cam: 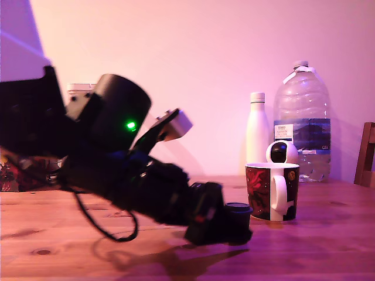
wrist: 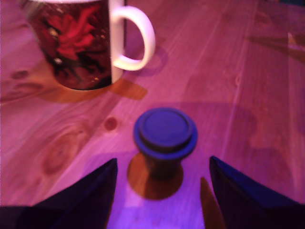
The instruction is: Pick up the coffee capsules from the table one by one and drop them inside the nearest coffee cup
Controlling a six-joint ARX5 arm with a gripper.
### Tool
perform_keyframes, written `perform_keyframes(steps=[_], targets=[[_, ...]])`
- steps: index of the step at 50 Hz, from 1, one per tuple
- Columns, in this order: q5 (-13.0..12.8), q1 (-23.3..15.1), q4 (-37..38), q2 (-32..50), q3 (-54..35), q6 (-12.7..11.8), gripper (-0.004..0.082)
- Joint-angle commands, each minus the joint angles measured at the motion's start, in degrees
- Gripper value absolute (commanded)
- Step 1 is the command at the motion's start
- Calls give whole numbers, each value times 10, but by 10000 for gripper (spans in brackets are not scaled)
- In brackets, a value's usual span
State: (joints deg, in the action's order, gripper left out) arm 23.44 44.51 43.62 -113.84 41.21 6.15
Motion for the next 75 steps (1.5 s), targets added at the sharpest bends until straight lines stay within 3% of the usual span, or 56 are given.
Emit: perform_keyframes(steps=[1,26,46,60,75], targets=[[-4,5,0,-20,12,-7,551],[-13,10,-52,-43,47,-17,543],[-14,10,-61,-43,47,-16,317],[-14,10,-59,-37,47,-16,58],[-14,10,-89,1,47,-16,54]])
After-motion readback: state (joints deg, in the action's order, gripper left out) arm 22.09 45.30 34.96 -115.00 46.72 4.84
